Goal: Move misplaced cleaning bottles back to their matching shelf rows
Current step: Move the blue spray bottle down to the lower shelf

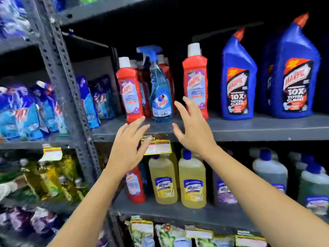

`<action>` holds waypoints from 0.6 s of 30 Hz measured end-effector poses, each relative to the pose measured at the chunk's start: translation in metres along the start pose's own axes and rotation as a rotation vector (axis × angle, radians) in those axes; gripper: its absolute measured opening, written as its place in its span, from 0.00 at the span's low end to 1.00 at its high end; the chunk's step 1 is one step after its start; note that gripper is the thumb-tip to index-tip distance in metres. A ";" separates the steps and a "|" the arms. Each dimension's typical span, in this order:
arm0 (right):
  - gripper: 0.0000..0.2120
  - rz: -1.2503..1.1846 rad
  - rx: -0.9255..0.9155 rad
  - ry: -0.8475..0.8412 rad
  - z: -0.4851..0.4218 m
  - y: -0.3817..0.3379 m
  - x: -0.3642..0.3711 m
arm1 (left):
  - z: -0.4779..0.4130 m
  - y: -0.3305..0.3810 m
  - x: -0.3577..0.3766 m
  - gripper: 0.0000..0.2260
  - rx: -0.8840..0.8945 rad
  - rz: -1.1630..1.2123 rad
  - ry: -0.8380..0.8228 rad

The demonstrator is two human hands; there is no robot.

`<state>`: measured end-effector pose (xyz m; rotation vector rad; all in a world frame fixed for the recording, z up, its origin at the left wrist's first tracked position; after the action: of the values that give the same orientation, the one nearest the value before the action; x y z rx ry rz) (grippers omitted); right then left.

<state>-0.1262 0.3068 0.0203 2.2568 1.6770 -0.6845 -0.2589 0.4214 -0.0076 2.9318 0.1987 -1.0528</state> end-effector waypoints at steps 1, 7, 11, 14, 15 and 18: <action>0.30 0.015 0.018 -0.016 -0.006 0.000 0.005 | 0.000 -0.012 0.003 0.21 -0.010 0.010 -0.015; 0.28 0.067 0.068 -0.104 -0.057 0.000 0.035 | 0.004 -0.069 0.028 0.22 -0.075 0.052 -0.084; 0.33 -0.088 0.212 -0.147 -0.081 0.007 0.064 | 0.011 -0.081 0.042 0.23 -0.085 0.045 -0.068; 0.40 -0.176 0.382 -0.160 -0.090 0.020 0.081 | 0.011 -0.082 0.042 0.21 -0.097 0.045 -0.005; 0.43 -0.197 0.428 -0.173 -0.092 0.025 0.086 | 0.010 -0.081 0.041 0.21 -0.096 0.051 0.019; 0.47 -0.318 0.552 -0.227 -0.099 0.039 0.104 | 0.011 -0.079 0.039 0.18 -0.076 0.060 0.073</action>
<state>-0.0435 0.4271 0.0499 2.1243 1.9216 -1.5834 -0.2455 0.5031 -0.0389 2.8908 0.1469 -0.9104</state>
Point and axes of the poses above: each hand's wrist, its own z-axis away from the middle knuckle, its own x-axis out of the palm, y = z × x, the point moved 10 cm from there along -z, towards the middle knuckle, and after that the axes turned 10 degrees about z, right-handed, at the moved point
